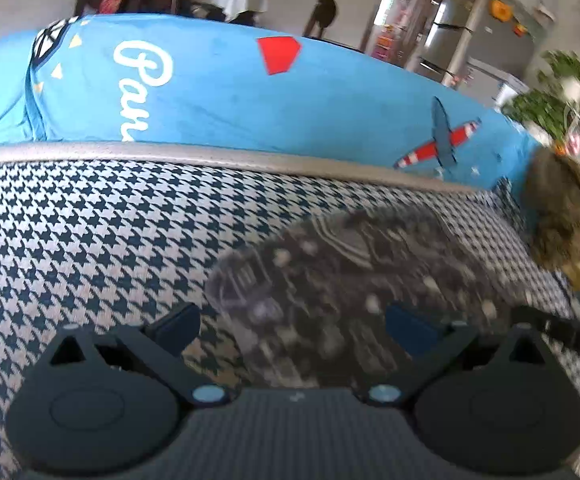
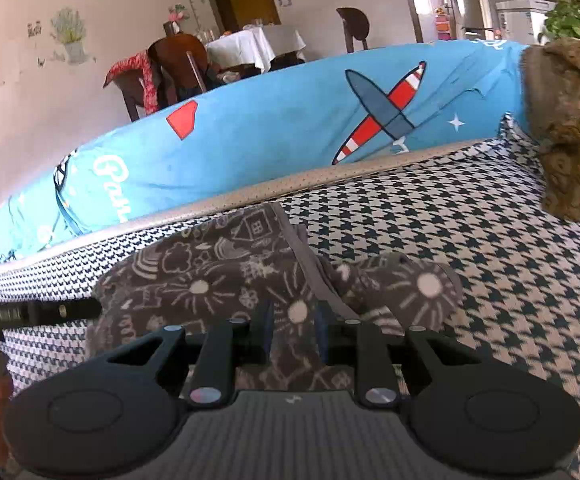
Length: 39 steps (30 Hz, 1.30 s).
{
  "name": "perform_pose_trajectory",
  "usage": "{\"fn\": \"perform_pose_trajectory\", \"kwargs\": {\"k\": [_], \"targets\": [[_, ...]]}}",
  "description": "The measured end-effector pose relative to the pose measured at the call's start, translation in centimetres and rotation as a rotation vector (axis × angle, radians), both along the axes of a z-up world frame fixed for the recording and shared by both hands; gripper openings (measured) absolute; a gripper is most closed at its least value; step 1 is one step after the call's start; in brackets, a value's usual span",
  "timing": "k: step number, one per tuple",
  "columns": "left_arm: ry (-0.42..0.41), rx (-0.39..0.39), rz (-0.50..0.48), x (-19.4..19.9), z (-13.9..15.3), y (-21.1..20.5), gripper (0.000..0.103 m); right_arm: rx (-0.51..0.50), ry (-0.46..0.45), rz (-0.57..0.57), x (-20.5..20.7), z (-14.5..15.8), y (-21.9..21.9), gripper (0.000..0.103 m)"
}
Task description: Fold clothes
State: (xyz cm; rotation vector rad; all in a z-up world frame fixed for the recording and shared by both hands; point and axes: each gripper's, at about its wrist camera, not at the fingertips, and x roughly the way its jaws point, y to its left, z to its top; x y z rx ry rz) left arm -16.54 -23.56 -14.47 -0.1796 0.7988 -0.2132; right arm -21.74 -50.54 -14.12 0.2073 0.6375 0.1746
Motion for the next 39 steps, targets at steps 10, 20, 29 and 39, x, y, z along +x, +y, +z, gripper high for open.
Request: {"fn": "perform_pose_trajectory", "kwargs": {"k": [10, 20, 29, 39], "targets": [[0.038, 0.005, -0.036, -5.1, -1.4, -0.7, 0.103, 0.009, 0.029, -0.029, -1.3, -1.0, -0.3, 0.029], [0.105, 0.080, -0.066, -5.0, -3.9, -1.9, 0.103, -0.031, 0.076, -0.061, 0.3, -2.9, 0.0, 0.030], [0.109, 0.112, -0.068, -4.8, -4.2, -2.7, 0.103, -0.081, 0.065, -0.071, 0.5, -3.0, 0.6, 0.032], [0.060, 0.096, -0.110, -6.6, -1.9, -3.5, 0.103, -0.059, -0.094, 0.027, -1.8, -0.6, 1.5, 0.034]]}}
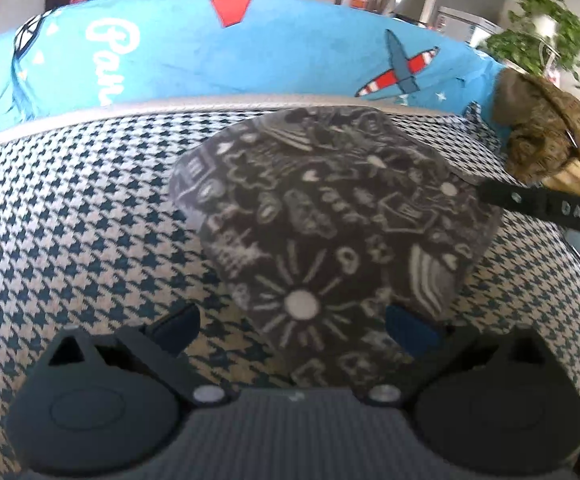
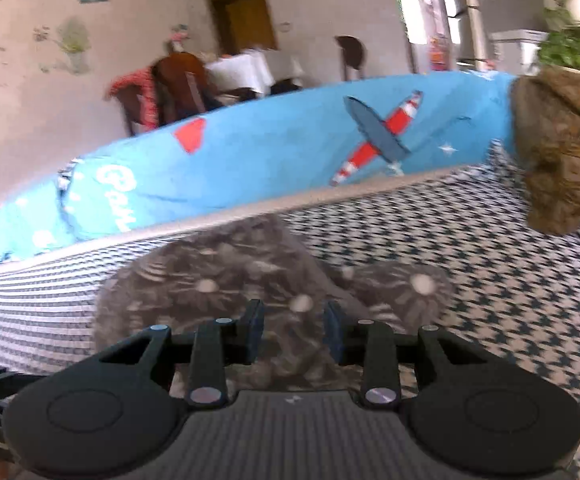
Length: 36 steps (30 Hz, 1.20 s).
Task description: Fold clothes
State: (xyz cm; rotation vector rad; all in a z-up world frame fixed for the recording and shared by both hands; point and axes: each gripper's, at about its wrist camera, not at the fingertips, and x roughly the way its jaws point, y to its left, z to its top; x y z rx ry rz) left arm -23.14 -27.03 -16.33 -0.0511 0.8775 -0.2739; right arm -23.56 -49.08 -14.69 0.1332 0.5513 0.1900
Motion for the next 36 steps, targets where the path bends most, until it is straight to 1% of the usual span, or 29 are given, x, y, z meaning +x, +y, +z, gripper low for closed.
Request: {"fn": "perform_pose_trajectory", "kwargs": {"k": [3, 5, 9, 16, 23, 30, 36], "targets": [[0.011, 0.016, -0.021, -0.1, -0.5, -0.8, 0.103, -0.009, 0.026, 0.031, 0.4, -0.5, 0.7, 0.034], [0.022, 0.027, -0.028, -0.2, -0.9, -1.1, 0.103, -0.012, 0.062, 0.043, 0.8, -1.0, 1.0, 0.034], [0.044, 0.032, -0.024, 0.0, -1.4, -1.2, 0.103, -0.039, 0.138, 0.027, 1.8, -2.4, 1.5, 0.035], [0.075, 0.035, -0.016, 0.4, -2.2, -1.3, 0.103, -0.118, 0.120, 0.037, 1.6, -3.2, 2.5, 0.037], [0.094, 0.023, -0.006, 0.7, -2.7, -1.3, 0.103, -0.129, 0.109, 0.046, 2.1, -3.5, 2.5, 0.038], [0.078, 0.056, -0.004, 0.4, -2.7, -1.7, 0.103, -0.142, 0.117, 0.036, 2.1, -3.5, 2.9, 0.039], [0.089, 0.091, 0.004, 0.4, -2.4, -2.2, 0.103, -0.133, 0.164, 0.019, 2.5, -3.1, 2.9, 0.040]]}}
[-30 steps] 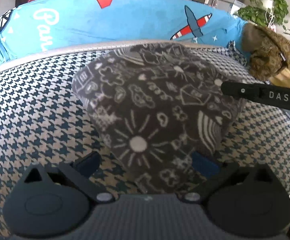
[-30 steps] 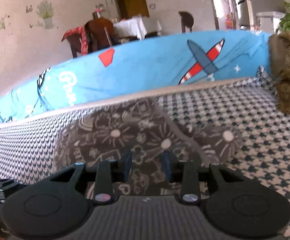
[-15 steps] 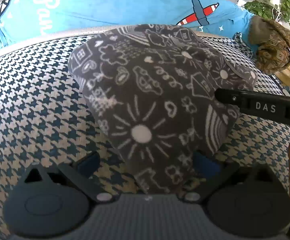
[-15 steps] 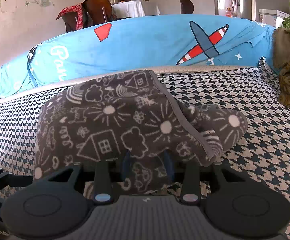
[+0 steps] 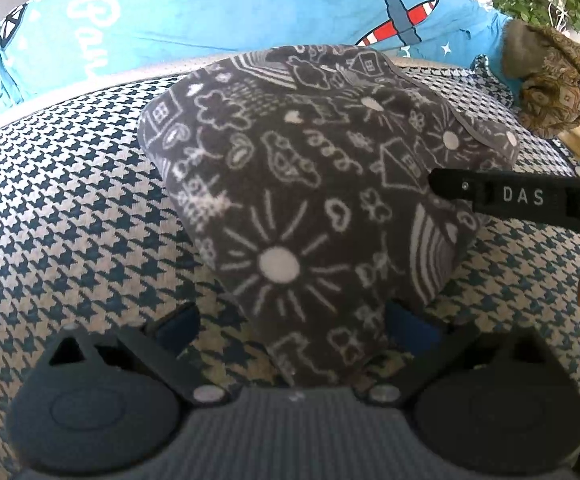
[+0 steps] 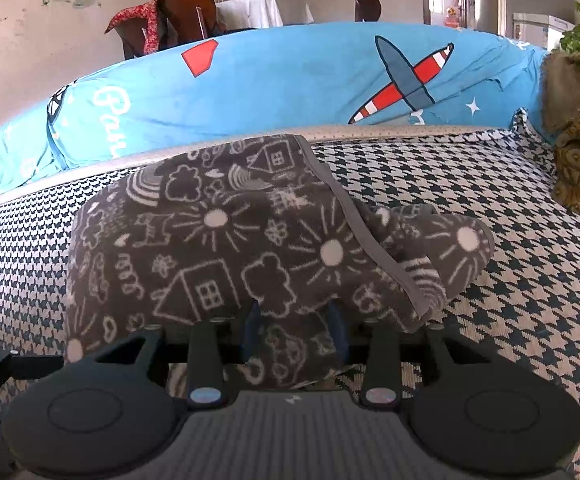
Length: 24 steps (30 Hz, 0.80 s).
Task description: Fold clothes
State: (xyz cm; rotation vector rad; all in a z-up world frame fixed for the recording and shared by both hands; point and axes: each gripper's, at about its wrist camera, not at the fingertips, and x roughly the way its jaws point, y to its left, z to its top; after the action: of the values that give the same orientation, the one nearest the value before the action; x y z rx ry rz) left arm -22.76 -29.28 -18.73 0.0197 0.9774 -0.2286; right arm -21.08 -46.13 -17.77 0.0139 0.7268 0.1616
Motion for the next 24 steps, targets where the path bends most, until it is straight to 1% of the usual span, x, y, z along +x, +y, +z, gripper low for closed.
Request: {"fn": "perform_pose_trajectory", "kwargs": {"k": [4, 8, 10, 12, 14, 19, 24], "targets": [[0.007, 0.019, 0.002, -0.2, 0.0, -0.3, 0.103, 0.006, 0.036, 0.012, 0.4, 0.2, -0.2, 0.040], [0.005, 0.038, -0.001, -0.3, 0.0, -0.4, 0.103, 0.006, 0.046, 0.028, 0.0, 0.5, -0.4, 0.041], [0.005, 0.040, 0.002, -0.3, -0.1, -0.4, 0.103, 0.025, 0.049, 0.027, -0.2, 0.6, -0.5, 0.046], [0.003, 0.040, 0.000, -0.3, -0.2, -0.2, 0.103, 0.055, 0.053, 0.027, -0.2, 0.5, -0.3, 0.059], [0.009, 0.031, 0.004, -0.3, -0.3, 0.0, 0.103, 0.056, 0.052, 0.028, -0.2, 0.5, 0.1, 0.065], [0.032, -0.007, 0.021, -0.2, -0.6, 0.7, 0.103, 0.013, 0.031, 0.028, -0.4, 0.3, 0.9, 0.067], [0.022, 0.001, 0.014, -0.2, -0.8, 0.3, 0.103, 0.006, 0.026, 0.028, -0.3, 0.1, 1.0, 0.068]]}}
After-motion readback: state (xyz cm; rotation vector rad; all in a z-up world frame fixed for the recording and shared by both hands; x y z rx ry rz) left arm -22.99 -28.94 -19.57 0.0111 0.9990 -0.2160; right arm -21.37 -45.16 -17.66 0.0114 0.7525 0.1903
